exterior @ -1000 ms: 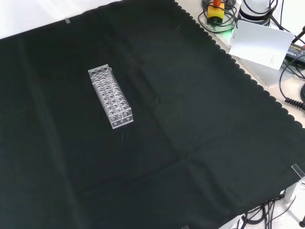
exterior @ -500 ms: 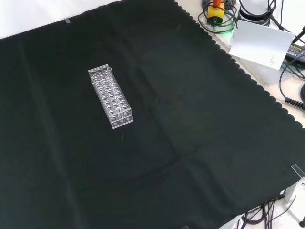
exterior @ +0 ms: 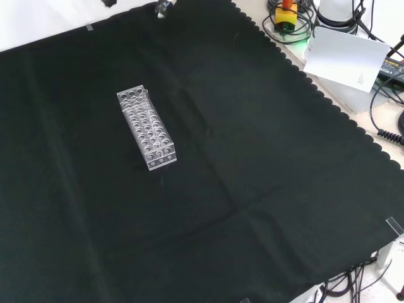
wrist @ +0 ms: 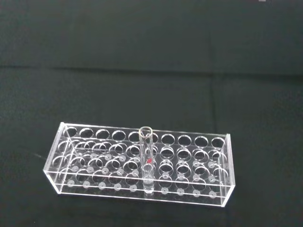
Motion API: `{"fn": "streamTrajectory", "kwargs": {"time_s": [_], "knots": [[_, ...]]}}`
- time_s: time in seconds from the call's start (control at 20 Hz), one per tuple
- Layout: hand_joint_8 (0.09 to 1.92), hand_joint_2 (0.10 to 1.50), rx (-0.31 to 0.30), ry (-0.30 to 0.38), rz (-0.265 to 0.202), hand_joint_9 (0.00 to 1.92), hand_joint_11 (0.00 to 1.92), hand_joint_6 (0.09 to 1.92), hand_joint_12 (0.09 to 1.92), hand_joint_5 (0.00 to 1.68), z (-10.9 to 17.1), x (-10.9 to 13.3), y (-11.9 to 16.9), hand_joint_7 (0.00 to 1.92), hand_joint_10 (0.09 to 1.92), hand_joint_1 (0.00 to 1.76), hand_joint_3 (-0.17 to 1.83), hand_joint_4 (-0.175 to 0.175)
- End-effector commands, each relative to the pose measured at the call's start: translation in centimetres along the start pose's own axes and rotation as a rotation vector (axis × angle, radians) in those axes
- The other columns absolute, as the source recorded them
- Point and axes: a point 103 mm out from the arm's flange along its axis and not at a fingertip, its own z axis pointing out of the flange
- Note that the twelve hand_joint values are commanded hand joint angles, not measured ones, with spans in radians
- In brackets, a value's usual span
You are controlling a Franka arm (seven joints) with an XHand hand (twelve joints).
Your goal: Pick up the test tube.
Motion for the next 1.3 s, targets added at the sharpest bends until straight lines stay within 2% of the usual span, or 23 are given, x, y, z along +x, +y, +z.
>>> {"fn": "streamTrajectory", "kwargs": {"time_s": [0.05,0.65,1.3], "knots": [[0.88,0.81,0.094,0.019,0.020,0.16,0.00,0.09,1.58,0.27,3.2,-1.6,4.0,0.22,0.95,0.65,0.43,-0.077],[0.91,0.79,0.194,0.043,0.018,0.20,0.01,0.09,1.58,0.32,8.0,-2.1,7.6,0.27,0.95,0.69,0.44,-0.087],[0.95,0.77,0.353,0.054,-0.006,0.28,0.03,0.16,1.57,0.39,13.7,-1.5,9.3,0.42,0.93,0.74,0.49,-0.106]]}}
